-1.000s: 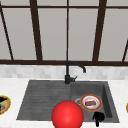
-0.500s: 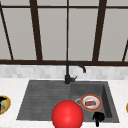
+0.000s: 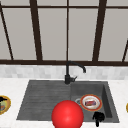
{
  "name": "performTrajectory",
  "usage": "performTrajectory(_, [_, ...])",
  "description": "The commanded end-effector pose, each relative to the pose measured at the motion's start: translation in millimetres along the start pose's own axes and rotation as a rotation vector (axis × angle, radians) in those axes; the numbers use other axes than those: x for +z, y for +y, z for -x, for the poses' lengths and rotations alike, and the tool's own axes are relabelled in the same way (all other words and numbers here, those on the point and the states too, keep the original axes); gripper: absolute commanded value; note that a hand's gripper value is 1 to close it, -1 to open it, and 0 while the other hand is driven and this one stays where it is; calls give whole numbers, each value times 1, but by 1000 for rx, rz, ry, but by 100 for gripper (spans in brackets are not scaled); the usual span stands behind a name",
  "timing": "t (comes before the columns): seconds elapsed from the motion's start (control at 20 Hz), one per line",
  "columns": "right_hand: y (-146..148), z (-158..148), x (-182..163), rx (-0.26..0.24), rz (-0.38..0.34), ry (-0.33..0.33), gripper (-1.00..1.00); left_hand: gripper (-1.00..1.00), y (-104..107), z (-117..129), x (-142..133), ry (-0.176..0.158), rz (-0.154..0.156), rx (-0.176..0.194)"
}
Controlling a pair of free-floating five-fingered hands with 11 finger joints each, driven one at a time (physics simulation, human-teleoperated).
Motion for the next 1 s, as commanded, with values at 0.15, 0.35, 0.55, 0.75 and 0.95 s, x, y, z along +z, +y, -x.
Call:
performTrajectory(0.15, [0, 0, 0, 0, 0, 0, 0, 100, 4, 15, 24, -102, 64, -41])
performTrajectory(0.35, [0, 0, 0, 0, 0, 0, 0, 100, 8, 11, 12, -87, 36, -154])
performTrajectory(0.55, [0, 0, 0, 0, 0, 0, 0, 100, 9, 12, 16, -52, -11, -172])
performTrajectory(0.75, [0, 0, 0, 0, 0, 0, 0, -100, 24, 0, 2, 28, -26, -219])
performTrajectory(0.95, [0, 0, 0, 0, 0, 0, 0, -100, 24, -1, -8, 59, -2, -237])
